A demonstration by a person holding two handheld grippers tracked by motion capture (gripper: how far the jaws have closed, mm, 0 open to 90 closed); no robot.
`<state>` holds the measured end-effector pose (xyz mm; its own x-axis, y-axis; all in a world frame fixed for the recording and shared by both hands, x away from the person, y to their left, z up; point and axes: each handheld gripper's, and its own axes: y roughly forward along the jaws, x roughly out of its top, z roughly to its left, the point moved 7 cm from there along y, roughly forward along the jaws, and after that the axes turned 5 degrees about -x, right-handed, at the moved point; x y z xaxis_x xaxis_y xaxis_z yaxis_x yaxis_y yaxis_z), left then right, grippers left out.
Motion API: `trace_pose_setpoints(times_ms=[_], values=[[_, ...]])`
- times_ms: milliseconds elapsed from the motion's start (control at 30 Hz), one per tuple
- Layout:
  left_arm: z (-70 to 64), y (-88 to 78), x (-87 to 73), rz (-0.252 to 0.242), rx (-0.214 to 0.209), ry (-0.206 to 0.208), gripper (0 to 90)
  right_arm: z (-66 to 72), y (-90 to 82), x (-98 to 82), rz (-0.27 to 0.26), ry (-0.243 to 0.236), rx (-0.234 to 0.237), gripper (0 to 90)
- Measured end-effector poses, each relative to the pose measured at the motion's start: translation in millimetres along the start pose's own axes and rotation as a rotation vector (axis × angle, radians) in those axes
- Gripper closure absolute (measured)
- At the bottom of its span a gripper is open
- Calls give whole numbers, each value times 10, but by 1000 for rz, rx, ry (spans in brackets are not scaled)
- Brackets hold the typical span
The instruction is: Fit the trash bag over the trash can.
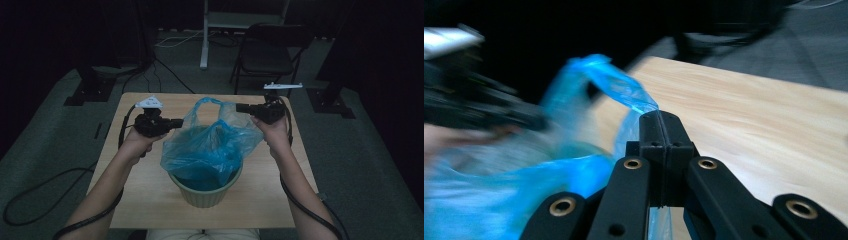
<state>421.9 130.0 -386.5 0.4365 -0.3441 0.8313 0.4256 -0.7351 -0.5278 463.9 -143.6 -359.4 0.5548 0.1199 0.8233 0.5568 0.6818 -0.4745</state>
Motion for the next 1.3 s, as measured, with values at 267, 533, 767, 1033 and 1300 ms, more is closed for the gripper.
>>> trace_pose_setpoints(times_ms=[267,533,767,1033,1300], values=[[175,42,-422,36,-2,-83,900,-91,411,-354,117,-11,-26,900],[250,220,-834,41,-46,-195,900,-192,739,-622,167,16,-49,900],[178,253,-1066,47,-95,-223,900,-230,862,-913,202,45,-35,900],[174,157,-977,13,-110,-225,900,-244,723,-823,175,53,-48,742],[153,171,-890,-10,-123,-227,900,-227,142,-251,14,84,-55,613]])
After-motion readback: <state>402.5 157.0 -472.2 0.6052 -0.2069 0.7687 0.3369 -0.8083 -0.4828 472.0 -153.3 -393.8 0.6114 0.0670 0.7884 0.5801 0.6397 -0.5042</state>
